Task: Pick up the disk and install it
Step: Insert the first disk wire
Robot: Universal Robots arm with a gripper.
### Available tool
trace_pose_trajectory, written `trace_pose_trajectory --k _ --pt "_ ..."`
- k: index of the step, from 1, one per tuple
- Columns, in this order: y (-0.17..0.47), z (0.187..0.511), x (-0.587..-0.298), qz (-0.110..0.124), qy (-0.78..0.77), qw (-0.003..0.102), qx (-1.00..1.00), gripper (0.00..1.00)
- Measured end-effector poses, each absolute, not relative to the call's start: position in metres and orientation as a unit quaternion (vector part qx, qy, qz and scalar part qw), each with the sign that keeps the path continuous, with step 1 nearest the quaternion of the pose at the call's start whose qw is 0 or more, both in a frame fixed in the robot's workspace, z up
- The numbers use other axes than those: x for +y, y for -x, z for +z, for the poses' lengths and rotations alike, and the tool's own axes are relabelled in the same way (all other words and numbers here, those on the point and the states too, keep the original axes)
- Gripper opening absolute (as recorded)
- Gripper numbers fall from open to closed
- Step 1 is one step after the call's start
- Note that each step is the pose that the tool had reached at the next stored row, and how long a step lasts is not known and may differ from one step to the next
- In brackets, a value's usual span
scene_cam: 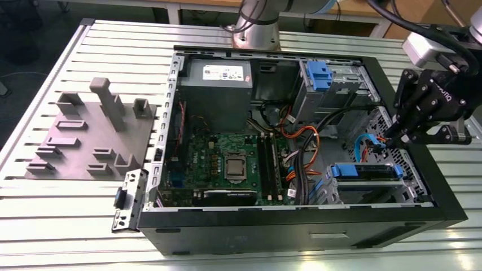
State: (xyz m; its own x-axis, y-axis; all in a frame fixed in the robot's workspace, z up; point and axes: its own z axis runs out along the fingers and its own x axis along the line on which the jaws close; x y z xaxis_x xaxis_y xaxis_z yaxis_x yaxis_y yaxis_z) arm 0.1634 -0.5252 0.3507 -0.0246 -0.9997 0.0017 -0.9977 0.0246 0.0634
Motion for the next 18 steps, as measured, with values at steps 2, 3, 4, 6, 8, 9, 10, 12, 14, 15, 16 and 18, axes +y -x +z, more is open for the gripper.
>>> trace_pose_trajectory --k 2,3,4,6,8,9,10,12,14,15,16,18 --pt "-0.1638 0.349 -0.5252 -0.022 -0.698 0.023 -0.715 0.25" --pt "-0.1641 0.3482 -0.5252 -0.022 -0.698 0.023 -0.715 0.25" --pt "-0.1645 0.3473 -0.5252 -0.022 -0.698 0.023 -0.715 0.25" --pt "-0.1653 0.3458 -0.5252 -0.022 -0.698 0.024 -0.715 0.25" --pt "-0.1661 0.3442 -0.5252 -0.023 -0.698 0.024 -0.715 0.25" --pt "-0.1665 0.3435 -0.5252 -0.023 -0.698 0.024 -0.715 0.25" --pt "-0.1669 0.343 -0.5252 -0.023 -0.698 0.024 -0.715 0.24" --pt "-0.167 0.3428 -0.5252 -0.023 -0.698 0.024 -0.715 0.17" --pt "-0.1671 0.3426 -0.5252 -0.023 -0.698 0.024 -0.715 0.16" --pt "-0.1671 0.3426 -0.5252 -0.023 -0.698 0.024 -0.715 0.16" --pt "-0.1671 0.3426 -0.5252 -0.023 -0.698 0.024 -0.715 0.16" --pt "-0.1671 0.3426 -0.5252 -0.022 -0.698 0.024 -0.715 0.16"
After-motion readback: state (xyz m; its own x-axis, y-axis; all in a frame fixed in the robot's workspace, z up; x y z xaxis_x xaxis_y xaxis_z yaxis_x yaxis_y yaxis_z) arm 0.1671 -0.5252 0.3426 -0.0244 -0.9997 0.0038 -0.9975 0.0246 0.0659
